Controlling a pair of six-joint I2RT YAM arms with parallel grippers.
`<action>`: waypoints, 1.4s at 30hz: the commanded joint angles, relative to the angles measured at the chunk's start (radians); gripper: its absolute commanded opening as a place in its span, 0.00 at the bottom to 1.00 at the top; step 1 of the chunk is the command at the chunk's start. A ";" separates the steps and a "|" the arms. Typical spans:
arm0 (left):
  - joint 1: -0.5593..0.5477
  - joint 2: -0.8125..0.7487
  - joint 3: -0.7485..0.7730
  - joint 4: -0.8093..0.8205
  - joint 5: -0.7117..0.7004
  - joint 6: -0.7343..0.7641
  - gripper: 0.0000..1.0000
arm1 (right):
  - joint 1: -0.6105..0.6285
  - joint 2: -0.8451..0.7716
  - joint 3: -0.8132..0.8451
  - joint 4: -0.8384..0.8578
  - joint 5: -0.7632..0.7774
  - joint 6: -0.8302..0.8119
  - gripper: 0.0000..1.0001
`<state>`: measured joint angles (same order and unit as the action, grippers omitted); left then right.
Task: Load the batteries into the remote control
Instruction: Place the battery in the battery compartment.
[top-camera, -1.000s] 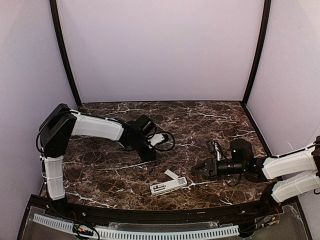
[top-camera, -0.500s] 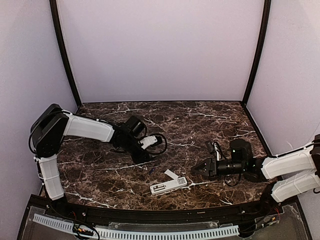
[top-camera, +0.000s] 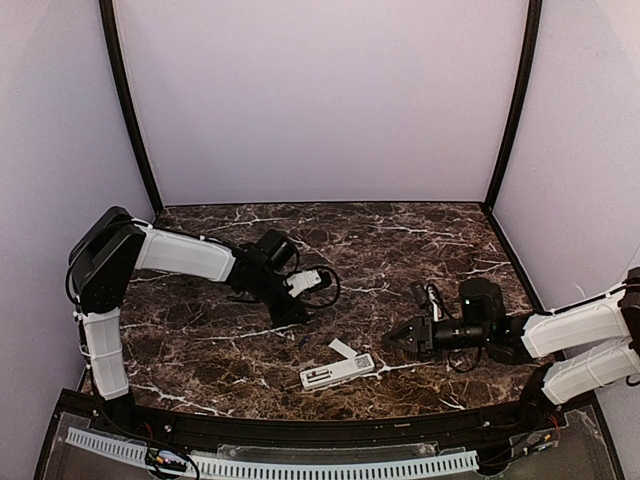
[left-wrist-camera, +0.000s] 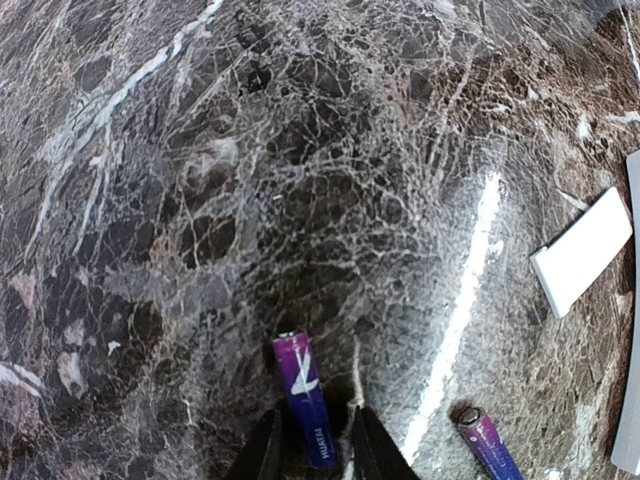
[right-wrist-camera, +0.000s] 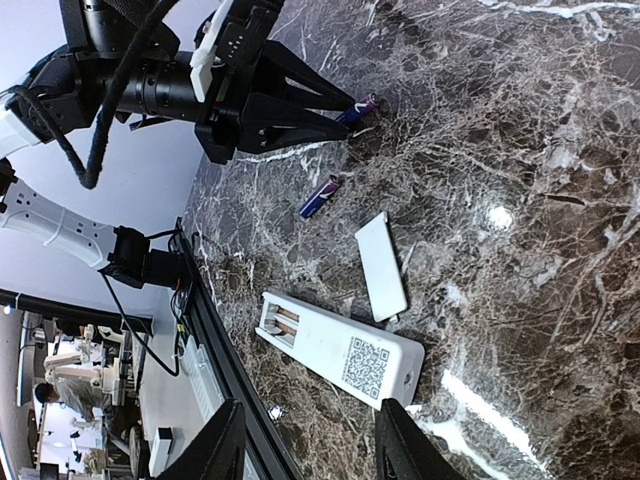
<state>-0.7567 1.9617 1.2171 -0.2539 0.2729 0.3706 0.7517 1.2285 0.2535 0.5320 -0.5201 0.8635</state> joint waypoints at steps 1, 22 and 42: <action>0.000 0.034 0.007 -0.040 0.004 -0.021 0.26 | -0.009 -0.001 -0.017 0.033 0.000 -0.016 0.43; -0.168 -0.158 0.136 -0.518 -0.009 -0.067 0.00 | -0.012 0.133 0.048 -0.034 -0.008 -0.092 0.42; -0.295 -0.120 0.076 -0.517 0.109 -0.150 0.00 | 0.055 0.294 0.113 0.008 -0.036 -0.095 0.39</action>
<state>-1.0378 1.8198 1.2953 -0.7574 0.3573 0.2478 0.7929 1.4986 0.3439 0.5083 -0.5617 0.7826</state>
